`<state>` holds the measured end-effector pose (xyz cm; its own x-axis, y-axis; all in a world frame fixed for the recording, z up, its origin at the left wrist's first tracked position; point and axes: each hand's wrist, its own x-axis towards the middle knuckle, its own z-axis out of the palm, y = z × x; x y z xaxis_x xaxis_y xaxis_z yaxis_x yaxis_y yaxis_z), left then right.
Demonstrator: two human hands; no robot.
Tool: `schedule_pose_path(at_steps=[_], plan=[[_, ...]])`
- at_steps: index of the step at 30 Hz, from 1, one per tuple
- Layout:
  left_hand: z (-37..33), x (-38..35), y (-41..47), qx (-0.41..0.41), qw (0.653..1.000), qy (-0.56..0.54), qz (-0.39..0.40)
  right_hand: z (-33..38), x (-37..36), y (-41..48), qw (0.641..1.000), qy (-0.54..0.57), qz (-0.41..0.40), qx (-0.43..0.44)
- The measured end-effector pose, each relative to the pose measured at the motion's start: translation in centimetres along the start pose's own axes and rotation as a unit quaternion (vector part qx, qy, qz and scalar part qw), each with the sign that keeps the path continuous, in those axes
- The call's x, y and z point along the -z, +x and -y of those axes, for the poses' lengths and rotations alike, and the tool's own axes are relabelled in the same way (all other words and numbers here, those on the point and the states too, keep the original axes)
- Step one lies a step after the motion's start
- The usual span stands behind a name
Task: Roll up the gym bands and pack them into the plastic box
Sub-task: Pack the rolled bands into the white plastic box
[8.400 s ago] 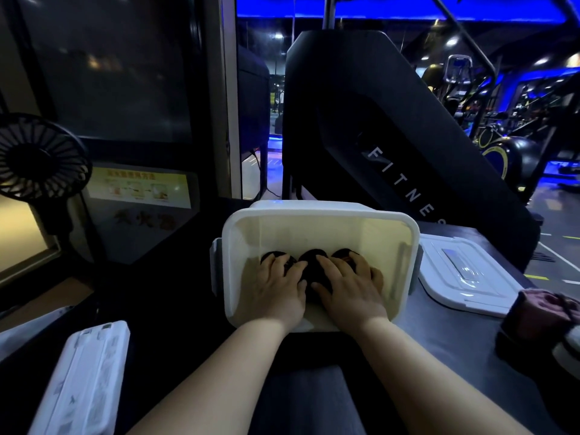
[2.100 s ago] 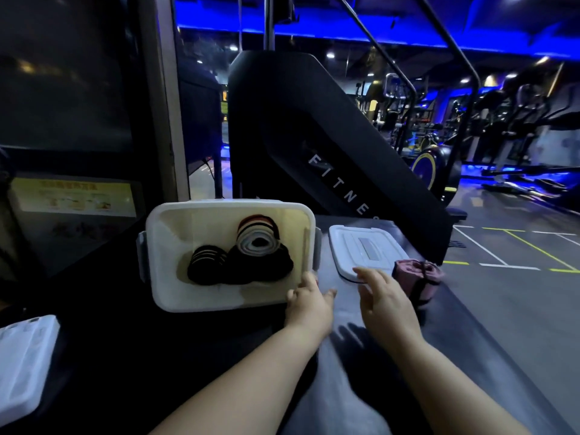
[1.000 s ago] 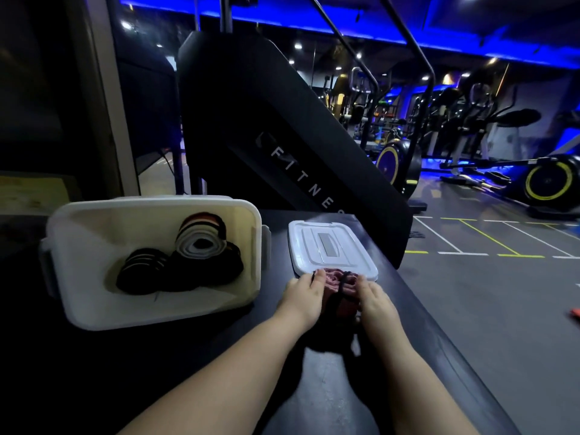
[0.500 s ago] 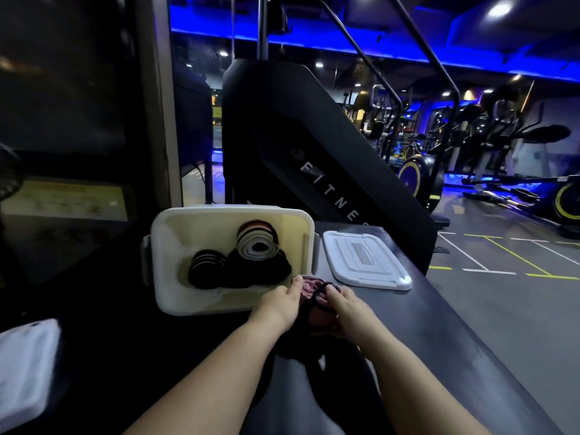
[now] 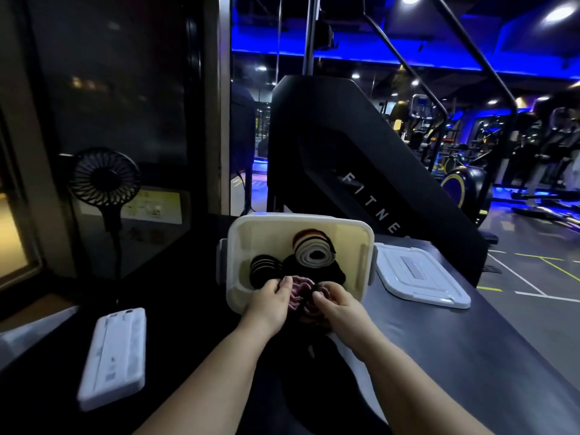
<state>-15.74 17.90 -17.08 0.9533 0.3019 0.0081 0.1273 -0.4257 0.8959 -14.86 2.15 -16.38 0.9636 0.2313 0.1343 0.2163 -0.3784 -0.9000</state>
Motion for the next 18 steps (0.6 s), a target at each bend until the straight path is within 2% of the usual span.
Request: schedule_pose_path(at_steps=[3,6,11,18], plan=[[0.4,1.0,0.4,-0.023,0.998,-0.032,-0.052,0.9,-1.0,0.6,0.998,-0.024,-0.007,0.058],[0.1,1.8,0.3,-0.038,0.992,-0.068,-0.095,1.6,-1.8,1.2,0.995,-0.065,-0.015,0.076],[-0.3,2.4,0.9,-0.043,0.989,-0.085,-0.114,2.7,-2.5,2.8,0.989,-0.100,-0.032,0.101],[-1.2,2.1,2.6,-0.065,0.986,-0.063,-0.139,3.4,-3.1,5.6,0.967,-0.203,-0.040,0.146]])
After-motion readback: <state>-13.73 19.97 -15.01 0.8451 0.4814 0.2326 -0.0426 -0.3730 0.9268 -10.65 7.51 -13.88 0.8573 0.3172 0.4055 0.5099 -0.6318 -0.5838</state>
